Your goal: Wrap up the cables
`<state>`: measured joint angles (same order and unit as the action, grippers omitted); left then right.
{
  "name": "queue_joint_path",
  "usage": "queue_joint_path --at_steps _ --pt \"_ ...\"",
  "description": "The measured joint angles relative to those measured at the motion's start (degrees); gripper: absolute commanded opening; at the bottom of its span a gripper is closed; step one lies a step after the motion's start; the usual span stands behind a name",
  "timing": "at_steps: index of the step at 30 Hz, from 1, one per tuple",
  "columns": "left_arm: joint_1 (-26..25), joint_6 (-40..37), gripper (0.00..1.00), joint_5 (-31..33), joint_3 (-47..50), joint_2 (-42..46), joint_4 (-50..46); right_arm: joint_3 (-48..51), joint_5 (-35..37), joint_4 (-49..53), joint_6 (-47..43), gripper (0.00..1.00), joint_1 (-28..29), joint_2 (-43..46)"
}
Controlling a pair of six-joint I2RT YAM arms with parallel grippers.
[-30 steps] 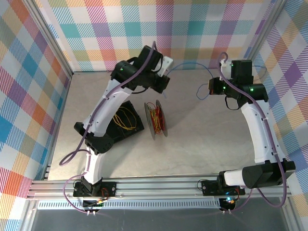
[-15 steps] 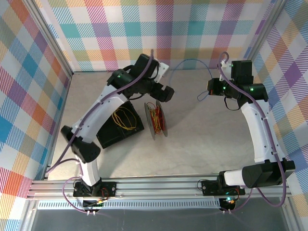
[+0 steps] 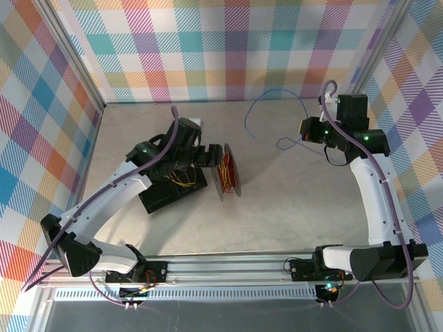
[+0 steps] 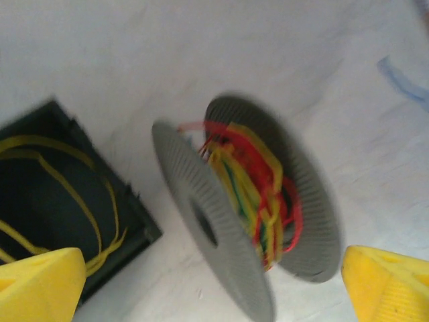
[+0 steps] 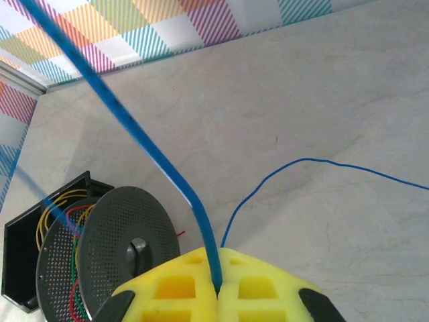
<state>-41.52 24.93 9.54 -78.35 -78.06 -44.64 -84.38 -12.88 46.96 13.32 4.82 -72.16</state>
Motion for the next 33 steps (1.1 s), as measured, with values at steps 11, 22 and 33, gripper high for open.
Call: queue_joint_path --at_steps 11,22,33 --pt "-0.37 5.25 0.67 -3.52 3.06 -5.05 5.66 4.35 -1.16 -1.22 1.53 0.0 0.0 0.76" --pt "-2.16 2.05 0.02 0.68 -4.04 -14.1 2.86 9.49 -2.97 -2.34 8.74 0.0 0.0 3.32" --pt "-8.61 -7.41 0.16 10.8 -13.75 -22.21 -2.43 15.43 -6.82 -4.68 18.53 0.0 0.0 6.29"
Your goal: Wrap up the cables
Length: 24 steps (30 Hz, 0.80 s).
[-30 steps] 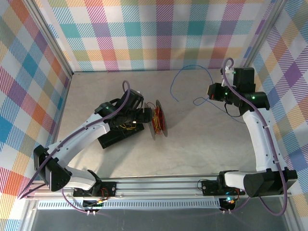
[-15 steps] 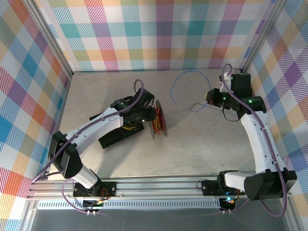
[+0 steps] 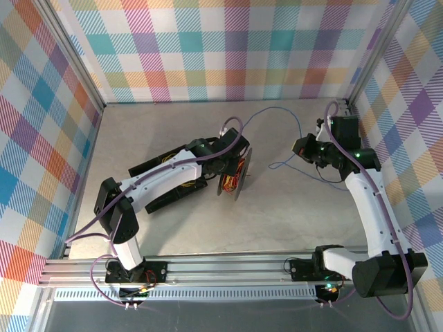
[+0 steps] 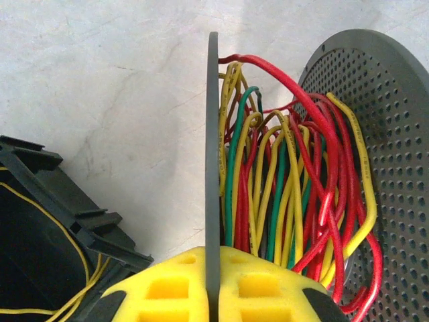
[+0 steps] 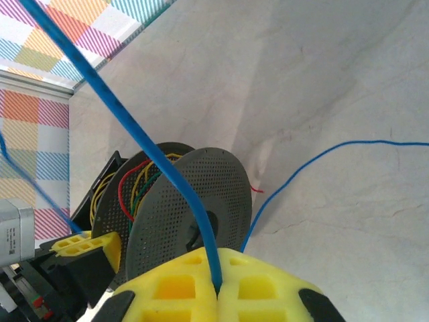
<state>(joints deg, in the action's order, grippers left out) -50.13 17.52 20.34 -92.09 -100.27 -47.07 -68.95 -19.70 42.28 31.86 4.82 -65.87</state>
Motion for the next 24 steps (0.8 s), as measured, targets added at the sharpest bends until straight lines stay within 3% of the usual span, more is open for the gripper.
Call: queue_joint_path --at_steps 2,4,17,20,24 --pt "0.0 -0.98 0.31 0.76 0.0 0.0 0.07 0.98 -0.76 -0.28 1.97 0.0 0.0 0.5" --pt "0.0 -1.38 0.37 1.36 0.0 0.26 0.39 1.99 -1.64 -0.7 4.13 0.0 0.0 1.03" --pt "0.87 1.33 0.47 1.53 4.79 8.31 2.91 6.08 -1.03 -1.88 14.62 0.0 6.01 1.84" --pt "1.77 2.73 0.62 0.2 7.61 11.3 4.09 6.84 1.27 -1.31 16.5 0.0 8.2 2.01" --pt "3.87 5.16 0.96 -2.93 9.77 14.05 5.86 8.13 4.55 -0.74 18.69 0.0 10.8 2.25"
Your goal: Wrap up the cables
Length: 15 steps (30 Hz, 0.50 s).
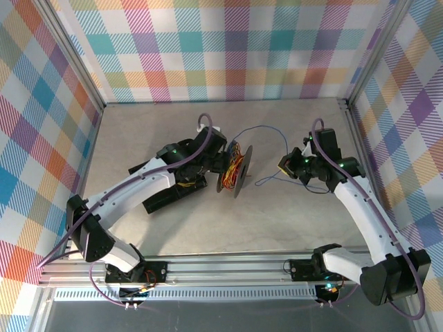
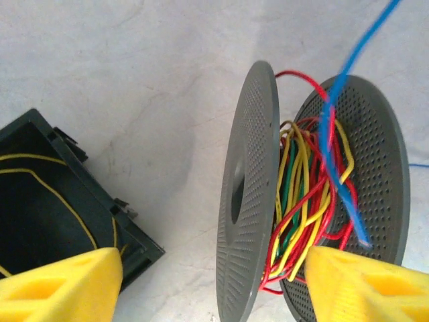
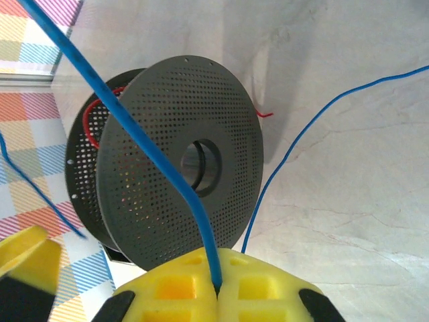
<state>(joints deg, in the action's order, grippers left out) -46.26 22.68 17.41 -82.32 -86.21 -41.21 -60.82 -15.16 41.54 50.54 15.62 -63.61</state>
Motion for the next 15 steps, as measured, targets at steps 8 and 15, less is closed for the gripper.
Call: queue_joint_path --at_steps 8,15 --pt "3.67 2.05 1.0 -6.51 2.08 1.53 4.87 2.45 3.3 0.02 4.96 0.0 2.82 0.02" --pt "3.65 1.95 1.0 -9.9 1.68 0.37 6.36 4.83 3.56 -1.16 10.47 0.0 3.58 -0.02"
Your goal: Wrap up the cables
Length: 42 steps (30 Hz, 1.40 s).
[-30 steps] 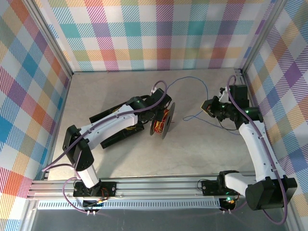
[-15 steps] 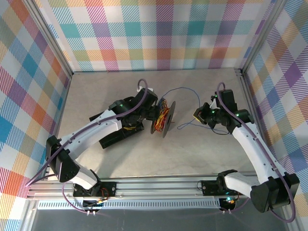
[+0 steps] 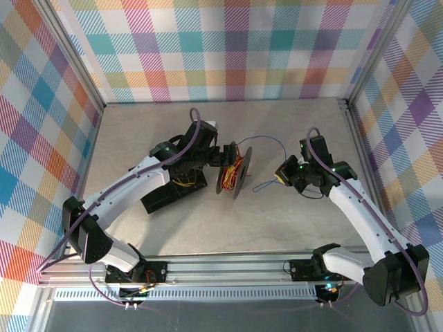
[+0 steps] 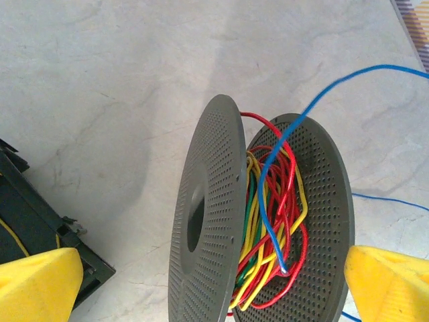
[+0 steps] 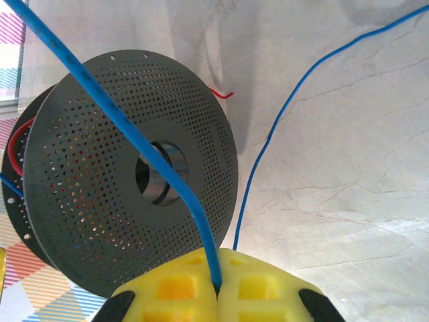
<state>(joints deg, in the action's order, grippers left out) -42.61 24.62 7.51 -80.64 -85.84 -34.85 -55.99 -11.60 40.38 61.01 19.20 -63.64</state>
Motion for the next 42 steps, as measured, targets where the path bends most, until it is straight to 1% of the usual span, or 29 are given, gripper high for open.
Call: queue_joint_path --at_steps 6,7,12,15,18,25,27,34,37,38,40,41,42 --pt "0.0 -0.26 1.0 -0.15 -2.21 -4.76 -1.2 1.14 -1.22 -1.38 2.89 0.0 0.39 -0.33" --pt "0.0 -0.33 0.98 -0.13 -2.25 -5.33 -1.31 1.14 -1.51 -1.66 3.13 0.0 0.39 -0.5" --pt "0.0 -0.81 0.88 0.28 -4.15 -7.63 -2.23 1.22 -2.78 -2.25 4.02 0.0 0.76 -0.72" --pt "0.0 -1.4 0.76 0.72 -5.57 -8.92 -2.54 1.53 -3.54 -2.84 4.39 0.0 1.03 -0.72" --pt "0.0 -1.73 0.68 0.74 -6.19 -9.81 -2.58 1.92 -3.91 -3.1 4.44 0.0 1.14 -0.7" --pt "0.0 -1.75 0.57 0.66 -6.58 -11.41 -2.6 2.97 -4.09 -3.45 4.59 0.0 1.14 -0.7" --pt "0.0 -1.79 0.52 0.66 -6.6 -11.63 -2.62 2.97 -4.09 -3.52 4.59 0.0 1.14 -0.7" --pt "0.0 -1.73 0.47 0.46 -6.62 -12.52 -2.71 2.97 -4.11 -3.52 4.59 0.0 1.14 -0.74" --pt "0.0 -1.77 0.4 0.44 -6.62 -12.85 -2.71 2.97 -4.13 -3.54 4.59 0.0 1.14 -0.92" --pt "0.0 -1.84 0.34 0.39 -6.62 -12.92 -2.71 2.97 -4.15 -3.54 4.59 0.0 1.14 -1.03" --pt "0.0 -1.95 0.26 0.11 -6.62 -13.0 -2.69 2.97 -4.24 -3.56 4.59 0.0 1.14 -1.2" --pt "0.0 -1.9 0.19 -0.07 -6.64 -13.03 -2.67 2.99 -4.33 -3.58 4.59 0.0 1.14 -1.27" --pt "0.0 -1.81 0.09 -0.35 -6.69 -13.07 -2.69 3.02 -4.44 -3.67 4.59 0.0 1.14 -1.31"
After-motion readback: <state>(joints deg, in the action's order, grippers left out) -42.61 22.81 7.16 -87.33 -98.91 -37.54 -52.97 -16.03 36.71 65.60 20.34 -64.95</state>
